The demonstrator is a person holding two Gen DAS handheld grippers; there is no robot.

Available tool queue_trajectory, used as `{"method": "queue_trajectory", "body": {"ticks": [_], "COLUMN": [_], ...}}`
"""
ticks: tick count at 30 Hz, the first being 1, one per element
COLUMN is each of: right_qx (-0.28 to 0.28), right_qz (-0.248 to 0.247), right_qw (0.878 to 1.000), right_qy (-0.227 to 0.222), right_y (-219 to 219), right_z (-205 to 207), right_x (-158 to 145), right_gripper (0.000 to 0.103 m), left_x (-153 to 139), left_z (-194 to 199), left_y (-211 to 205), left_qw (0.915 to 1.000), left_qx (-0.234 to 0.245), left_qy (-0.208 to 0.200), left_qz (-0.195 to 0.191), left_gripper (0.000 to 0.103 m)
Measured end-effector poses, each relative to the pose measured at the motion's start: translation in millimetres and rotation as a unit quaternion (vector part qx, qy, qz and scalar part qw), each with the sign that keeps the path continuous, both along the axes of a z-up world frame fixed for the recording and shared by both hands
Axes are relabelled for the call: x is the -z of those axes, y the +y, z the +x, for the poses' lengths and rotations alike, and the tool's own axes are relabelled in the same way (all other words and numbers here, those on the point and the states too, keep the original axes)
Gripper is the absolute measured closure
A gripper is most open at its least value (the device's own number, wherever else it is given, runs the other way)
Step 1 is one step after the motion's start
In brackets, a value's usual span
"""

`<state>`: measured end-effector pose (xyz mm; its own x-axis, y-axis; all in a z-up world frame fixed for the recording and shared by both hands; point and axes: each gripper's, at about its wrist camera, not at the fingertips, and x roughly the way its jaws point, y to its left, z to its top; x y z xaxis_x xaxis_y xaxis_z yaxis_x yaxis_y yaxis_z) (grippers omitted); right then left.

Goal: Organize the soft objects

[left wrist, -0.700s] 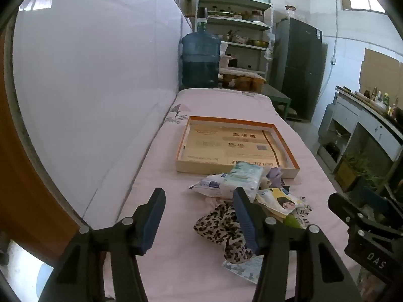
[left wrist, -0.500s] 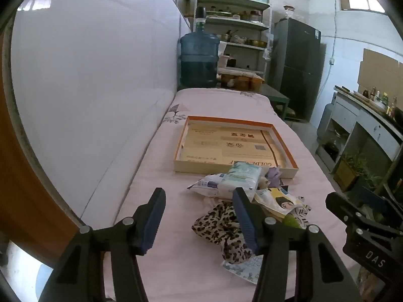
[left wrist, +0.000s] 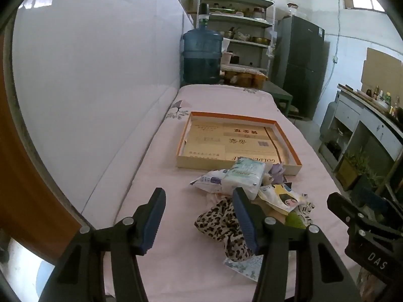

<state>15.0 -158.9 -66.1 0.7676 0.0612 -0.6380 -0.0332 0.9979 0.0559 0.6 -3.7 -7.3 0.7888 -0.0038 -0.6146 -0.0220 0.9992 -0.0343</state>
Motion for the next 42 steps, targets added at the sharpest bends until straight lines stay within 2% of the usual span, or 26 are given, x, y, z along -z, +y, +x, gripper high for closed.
{"method": "queue_trajectory", "body": {"ticks": [42], "right_qx": [-0.006], "right_qz": [0.014], "right_qw": [1.000], "right_qy": [0.015], "right_y": [2.5], "right_z": [3.6], "right_x": [8.6], "right_gripper": [0.024], "left_x": [4.5], "left_z": [3.9], "left_y": [0.7], "left_qw": [1.0000], "left_qx": [0.001], "left_qy": [0.007], "left_qz": [-0.001], "left_gripper": [0.048]}}
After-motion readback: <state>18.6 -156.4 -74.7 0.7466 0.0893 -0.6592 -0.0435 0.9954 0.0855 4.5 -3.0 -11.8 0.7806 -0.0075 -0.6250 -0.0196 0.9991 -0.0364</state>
